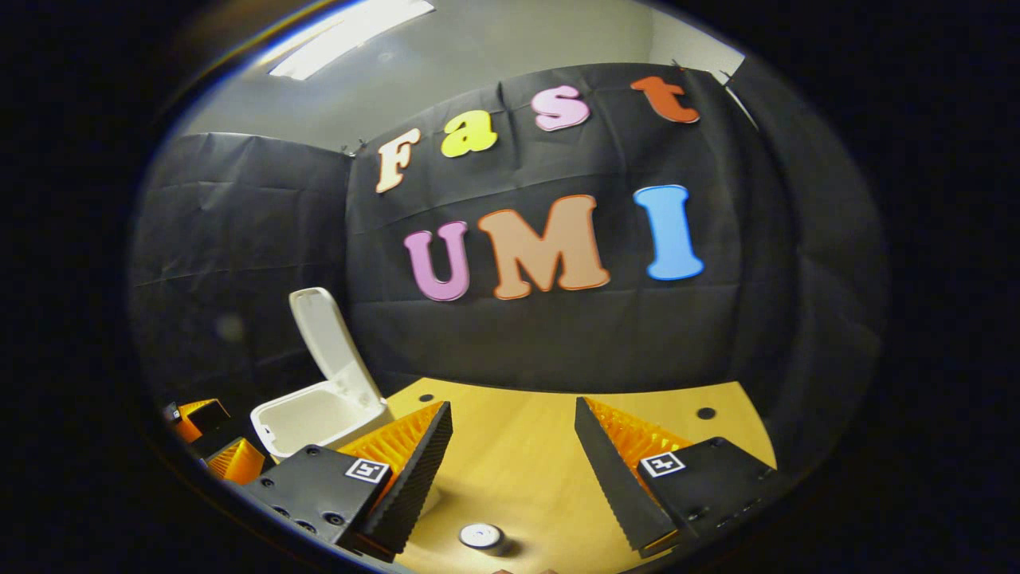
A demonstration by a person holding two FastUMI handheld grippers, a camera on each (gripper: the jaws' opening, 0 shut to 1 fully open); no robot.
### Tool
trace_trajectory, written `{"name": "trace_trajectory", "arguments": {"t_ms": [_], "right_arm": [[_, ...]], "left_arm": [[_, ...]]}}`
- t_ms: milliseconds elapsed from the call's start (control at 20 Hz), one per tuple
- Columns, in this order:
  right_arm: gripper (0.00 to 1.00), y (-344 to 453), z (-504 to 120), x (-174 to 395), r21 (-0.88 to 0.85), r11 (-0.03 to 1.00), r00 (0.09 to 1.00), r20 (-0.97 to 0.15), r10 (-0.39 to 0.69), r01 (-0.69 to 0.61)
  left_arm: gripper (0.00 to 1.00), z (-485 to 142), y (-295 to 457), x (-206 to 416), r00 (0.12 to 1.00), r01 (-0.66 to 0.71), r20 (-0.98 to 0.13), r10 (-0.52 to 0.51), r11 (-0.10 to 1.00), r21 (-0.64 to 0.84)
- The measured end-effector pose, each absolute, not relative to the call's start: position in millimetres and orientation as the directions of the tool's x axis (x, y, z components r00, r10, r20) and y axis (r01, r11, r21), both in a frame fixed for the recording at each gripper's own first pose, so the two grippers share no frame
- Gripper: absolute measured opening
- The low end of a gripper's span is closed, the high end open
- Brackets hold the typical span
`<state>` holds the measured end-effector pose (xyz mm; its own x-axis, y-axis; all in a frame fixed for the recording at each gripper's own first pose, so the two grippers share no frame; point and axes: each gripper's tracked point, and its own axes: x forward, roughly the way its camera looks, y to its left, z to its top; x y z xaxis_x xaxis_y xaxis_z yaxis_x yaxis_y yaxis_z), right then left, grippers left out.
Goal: Press the lid of the desktop garbage bin to open it, pick up the crumpled paper on the desktop and throw it into the bin, then pick up the pop can on the desktop and drop it into the bin, and finally close the garbage bin lid.
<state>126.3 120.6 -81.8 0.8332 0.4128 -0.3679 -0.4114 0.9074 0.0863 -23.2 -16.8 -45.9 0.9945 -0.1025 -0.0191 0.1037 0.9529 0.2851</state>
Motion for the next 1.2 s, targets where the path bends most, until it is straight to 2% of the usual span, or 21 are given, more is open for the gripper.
{"name": "trace_trajectory", "arguments": {"t_ms": [50, 100, 150, 200, 450, 600, 800, 1100, 1200], "right_arm": [[0.98, 99, -81, 124, 0.092, 0.927, 0.85, -0.374, 0.371, -0.364], [0.93, 80, -82, 121, 0.098, 0.942, 0.864, -0.378, 0.333, -0.32], [0.98, 62, -82, 117, 0.101, 0.955, 0.875, -0.383, 0.296, -0.279], [0.98, 46, -85, 112, 0.103, 0.965, 0.883, -0.39, 0.262, -0.241], [0.98, -17, -90, 83, 0.107, 0.991, 0.908, -0.403, 0.111, -0.074], [0.98, -37, -93, 65, 0.123, 0.992, 0.907, -0.416, 0.056, -0.005], [0.98, -54, -78, 52, 0.126, 0.991, 0.928, -0.372, 0.006, 0.044], [0.98, -82, -79, 39, 0.118, 0.986, 0.924, -0.377, -0.063, 0.116], [0.98, -86, -85, 34, 0.129, 0.983, 0.917, -0.393, -0.074, 0.134]], "left_arm": [[0.94, -58, -29, -18, 0.989, 0.146, -0.036, -0.141, 0.953, 0.266], [0.94, -73, -40, -13, 0.983, 0.182, -0.058, -0.173, 0.951, 0.249], [0.94, -89, -50, -8, 0.976, 0.215, -0.084, -0.2, 0.948, 0.234], [0.94, -106, -57, -3, 0.97, 0.239, -0.11, -0.219, 0.945, 0.225], [0.94, -187, -72, 15, 0.95, 0.286, -0.194, -0.246, 0.932, 0.221], [0.94, -238, -72, 26, 0.934, 0.296, -0.27, -0.234, 0.93, 0.219], [0.94, -289, -74, 33, 0.902, 0.328, -0.359, -0.241, 0.922, 0.207], [0.94, -325, -74, 32, 0.876, 0.328, -0.425, -0.229, 0.928, 0.175], [0.9, -338, -75, 30, 0.861, 0.333, -0.455, -0.227, 0.928, 0.168]]}}
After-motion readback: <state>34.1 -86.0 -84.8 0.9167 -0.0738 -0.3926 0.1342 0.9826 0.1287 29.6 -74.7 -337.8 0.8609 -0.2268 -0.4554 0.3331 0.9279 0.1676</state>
